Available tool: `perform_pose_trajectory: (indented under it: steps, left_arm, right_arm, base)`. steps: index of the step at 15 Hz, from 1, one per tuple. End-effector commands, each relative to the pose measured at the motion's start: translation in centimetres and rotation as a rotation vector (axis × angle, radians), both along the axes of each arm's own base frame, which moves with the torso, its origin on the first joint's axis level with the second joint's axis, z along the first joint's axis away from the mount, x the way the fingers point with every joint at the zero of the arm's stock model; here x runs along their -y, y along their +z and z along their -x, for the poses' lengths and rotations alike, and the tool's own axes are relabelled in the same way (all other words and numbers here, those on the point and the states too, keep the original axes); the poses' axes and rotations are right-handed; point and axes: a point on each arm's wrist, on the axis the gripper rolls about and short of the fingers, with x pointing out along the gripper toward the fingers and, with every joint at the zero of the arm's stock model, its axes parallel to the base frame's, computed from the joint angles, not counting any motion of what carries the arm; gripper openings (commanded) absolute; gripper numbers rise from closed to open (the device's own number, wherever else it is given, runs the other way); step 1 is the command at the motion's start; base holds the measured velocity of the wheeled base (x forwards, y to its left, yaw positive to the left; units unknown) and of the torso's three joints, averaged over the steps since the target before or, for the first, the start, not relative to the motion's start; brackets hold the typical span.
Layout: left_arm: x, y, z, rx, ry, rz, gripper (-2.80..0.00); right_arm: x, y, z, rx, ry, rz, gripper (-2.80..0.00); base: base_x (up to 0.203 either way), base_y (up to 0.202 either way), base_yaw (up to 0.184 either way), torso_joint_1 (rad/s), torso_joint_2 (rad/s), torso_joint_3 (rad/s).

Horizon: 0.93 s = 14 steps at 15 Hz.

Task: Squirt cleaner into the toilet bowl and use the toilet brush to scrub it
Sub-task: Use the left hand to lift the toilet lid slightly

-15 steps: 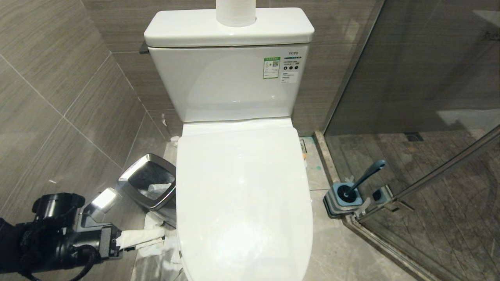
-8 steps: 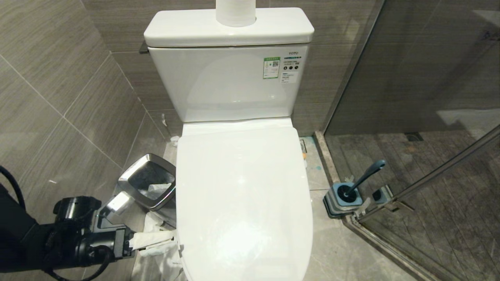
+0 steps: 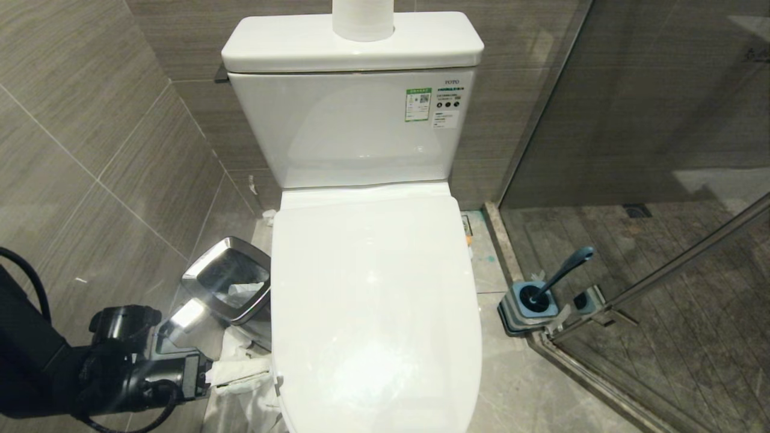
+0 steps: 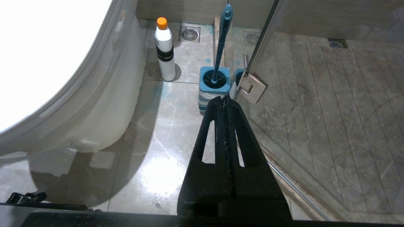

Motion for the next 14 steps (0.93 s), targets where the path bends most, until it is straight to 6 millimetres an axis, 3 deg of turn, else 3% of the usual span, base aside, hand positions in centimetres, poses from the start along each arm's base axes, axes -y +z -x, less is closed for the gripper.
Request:
perform_pose_trajectory:
  steps: [1,14]
  left_arm:
    - [0.2,-0.1,0.0,0.004,-0.003,-0.011,0.00]
    - [1.3,-0.3,-0.9,0.011,-0.017,-0.071,0.00]
  right_arm:
    - [0.0,0.0,0.0,0.000,0.001,0.001,-2.80]
    - [0.0,0.0,0.0,0.000,0.001,0.001,-2.80]
  base:
    - [0.000,0.000,0.000,0.000,0.00,0.000]
    - [0.000,0.000,0.000,0.000,0.00,0.000]
